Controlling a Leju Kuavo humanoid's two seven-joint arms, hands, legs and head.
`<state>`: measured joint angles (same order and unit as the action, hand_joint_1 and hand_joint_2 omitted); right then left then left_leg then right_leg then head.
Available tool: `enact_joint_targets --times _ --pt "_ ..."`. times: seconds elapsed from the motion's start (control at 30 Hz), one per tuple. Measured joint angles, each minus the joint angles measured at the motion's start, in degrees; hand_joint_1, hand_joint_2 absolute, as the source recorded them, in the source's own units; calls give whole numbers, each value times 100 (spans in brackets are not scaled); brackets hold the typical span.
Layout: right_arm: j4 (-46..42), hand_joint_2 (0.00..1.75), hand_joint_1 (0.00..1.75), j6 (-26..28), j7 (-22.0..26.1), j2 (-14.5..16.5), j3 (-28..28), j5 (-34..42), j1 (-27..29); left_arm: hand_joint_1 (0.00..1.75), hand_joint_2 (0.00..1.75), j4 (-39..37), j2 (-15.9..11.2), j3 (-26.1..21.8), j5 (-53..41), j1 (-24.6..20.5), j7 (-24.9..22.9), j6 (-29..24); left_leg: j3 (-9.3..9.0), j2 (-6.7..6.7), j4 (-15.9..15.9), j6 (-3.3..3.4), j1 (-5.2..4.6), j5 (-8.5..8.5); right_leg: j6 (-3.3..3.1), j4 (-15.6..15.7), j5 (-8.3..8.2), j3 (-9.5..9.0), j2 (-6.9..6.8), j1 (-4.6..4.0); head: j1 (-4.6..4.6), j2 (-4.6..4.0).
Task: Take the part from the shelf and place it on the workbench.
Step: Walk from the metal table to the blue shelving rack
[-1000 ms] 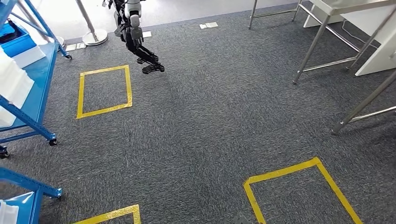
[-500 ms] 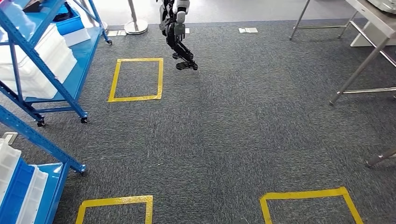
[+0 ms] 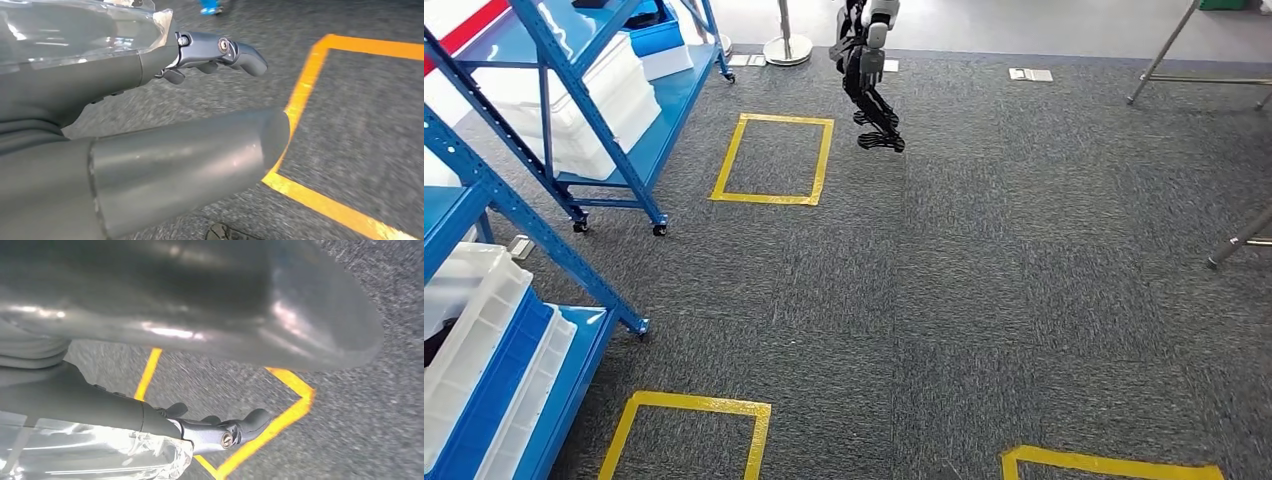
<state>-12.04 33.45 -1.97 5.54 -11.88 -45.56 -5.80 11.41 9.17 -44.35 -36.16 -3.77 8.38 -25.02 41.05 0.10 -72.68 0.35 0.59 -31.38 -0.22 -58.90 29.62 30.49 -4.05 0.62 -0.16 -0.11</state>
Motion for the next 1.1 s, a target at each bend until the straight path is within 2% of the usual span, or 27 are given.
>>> enact_joint_targets --times 0.07,0.1,0.13,0.17,0.2,0.23,0.27,0.3,0.37,0.4,0.43,0.47,0.5,0.53,0.57,0.6,0.63,0.67,0.73,0.77,0.8,0.87,0.93,0.97,1.0,1.03,1.1 --pt "0 0 0 -1 0 5 1 -4 -18 0 0 1 -4 0 -1 -8 -1 -5 -431 211 780 68 -42 325 -6 -1 22 -26 -132 -23 0 0" --pt "0 0 0 -1 0 7 1 -5 -25 0 0 2 -6 0 -1 -20 -1 -6 -594 318 1084 100 -73 411 5 -1 36 -37 -191 -37 2 0" --pt "0 0 0 -1 0 8 1 -7 -32 0 0 2 -8 0 -3 -29 -1 -8 -678 391 1254 125 -106 437 23 -1 49 -47 -247 -50 3 0" --pt "0 0 0 -1 0 10 1 -10 -38 0 0 2 -10 -1 -5 -34 -1 -11 -693 395 1311 139 -134 425 44 5 59 -56 -305 -56 4 0" --pt "-1 0 0 -2 0 16 1 -14 -48 0 0 2 -13 -1 -8 -29 -2 -15 -687 322 1332 159 -145 439 65 18 65 -73 -365 -57 4 0" --pt "-3 0 0 -4 0 21 1 -17 -58 0 0 2 -12 -2 -10 -20 -4 -19 -707 252 1376 180 -132 467 88 7 81 -76 -347 -54 4 0" --pt "-4 0 0 -7 -2 25 1 -20 -68 0 0 1 -10 -2 -10 -15 -7 -22 -732 185 1426 207 -113 499 102 -49 121 -64 -236 -51 6 0" --pt "-6 0 0 -10 -8 26 1 -21 -73 0 0 1 -7 -2 -10 -18 -11 -24 -756 115 1475 237 -89 535 103 -210 209 -1 -66 -47 9 0" --pt "-4 0 0 -21 -33 17 2 -21 -56 0 0 1 1 -2 -10 -40 -16 -24 -773 -41 1515 274 -59 574 79 -864 504 302 281 -21 21 0" --pt "-2 0 0 -28 -47 13 2 -21 -40 0 0 1 3 -2 -11 -47 -19 -23 -767 -131 1513 280 -57 578 78 -1249 645 494 348 -5 26 0" --pt "-1 0 0 -33 -62 7 1 -22 -25 0 0 0 8 -2 -11 -48 -24 -22 -767 -225 1510 278 -53 579 103 -1517 715 639 369 10 29 0" --pt "0 0 0 -37 -72 -1 1 -25 -17 0 0 0 14 -2 -13 -42 -32 -22 -769 -314 1507 273 -47 579 152 -1592 693 695 377 25 30 0" --pt "0 0 0 -40 -80 -8 1 -30 -15 0 0 0 17 -2 -18 -35 -40 -21 -776 -406 1499 260 -34 577 223 -1420 569 635 390 47 29 0" --pt "0 0 0 -42 -86 -17 1 -37 -15 0 0 0 21 -2 -25 -30 -49 -20 -782 -497 1485 237 -16 570 303 -1046 378 477 439 78 31 0" --pt "2 0 0 -43 -90 -22 1 -44 -14 0 0 1 21 -2 -34 -28 -54 -20 -778 -582 1462 200 -4 559 366 -640 209 301 557 113 37 0" --pt "5 0 0 -45 -93 -24 1 -50 -12 0 0 1 19 -2 -43 -30 -57 -19 -767 -661 1428 159 1 543 388 -293 72 161 656 132 44 0" --pt "8 0 0 -46 -98 -23 2 -54 -19 0 0 2 15 -2 -47 -29 -60 -19 -749 -720 1409 120 -1 535 374 -91 3 74 732 139 52 0" --pt "12 0 0 -48 -103 -21 2 -57 -26 0 0 2 11 -2 -51 -22 -62 -19 -725 -771 1402 85 -4 536 329 -31 -9 47 760 130 54 0" --pt "15 0 0 -49 -111 -20 1 -61 -45 0 0 1 8 -2 -58 1 -64 -19 -690 -828 1409 36 15 552 231 -19 -37 26 646 119 45 0" --pt "15 0 0 -49 -113 -21 0 -63 -47 0 0 0 10 -2 -63 10 -64 -19 -661 -733 1362 17 20 525 191 -13 -49 20 590 120 32 0" --pt "15 0 0 -49 -113 -21 -1 -66 -46 0 0 0 12 -2 -68 8 -64 -18 -596 -566 1226 -2 21 442 148 -6 -56 16 527 118 17 0" --pt "15 0 0 -48 -110 -22 -1 -69 -25 0 0 0 16 -2 -75 -15 -64 -18 -296 -173 617 -30 9 111 76 0 -45 15 379 84 -13 0" --pt "15 0 0 -46 -109 -27 -1 -67 6 0 0 0 17 -1 -82 -25 -64 -17 73 -43 -106 -41 12 -184 35 -1 -25 22 201 43 -21 0" --pt "15 0 0 -46 -108 -31 -1 -66 14 0 0 0 18 -1 -84 -18 -64 -16 151 -29 -258 -31 11 -198 23 -1 -16 21 115 27 -21 0" --pt "15 0 0 -46 -106 -31 -1 -66 15 0 0 0 18 -1 -83 -10 -64 -16 106 -17 -175 -10 6 -99 13 -1 -8 13 38 13 -22 0" --pt "15 0 0 -46 -104 -28 -1 -68 11 0 0 0 16 -1 -81 -6 -64 -16 -55 16 118 26 -6 77 3 -1 2 -3 -34 1 -21 0" --pt "15 0 0 -46 -101 -19 -1 -73 -3 0 0 2 9 -1 -80 -15 -64 -18 -494 281 903 141 -75 384 1 2 31 -46 -169 -29 -17 0"
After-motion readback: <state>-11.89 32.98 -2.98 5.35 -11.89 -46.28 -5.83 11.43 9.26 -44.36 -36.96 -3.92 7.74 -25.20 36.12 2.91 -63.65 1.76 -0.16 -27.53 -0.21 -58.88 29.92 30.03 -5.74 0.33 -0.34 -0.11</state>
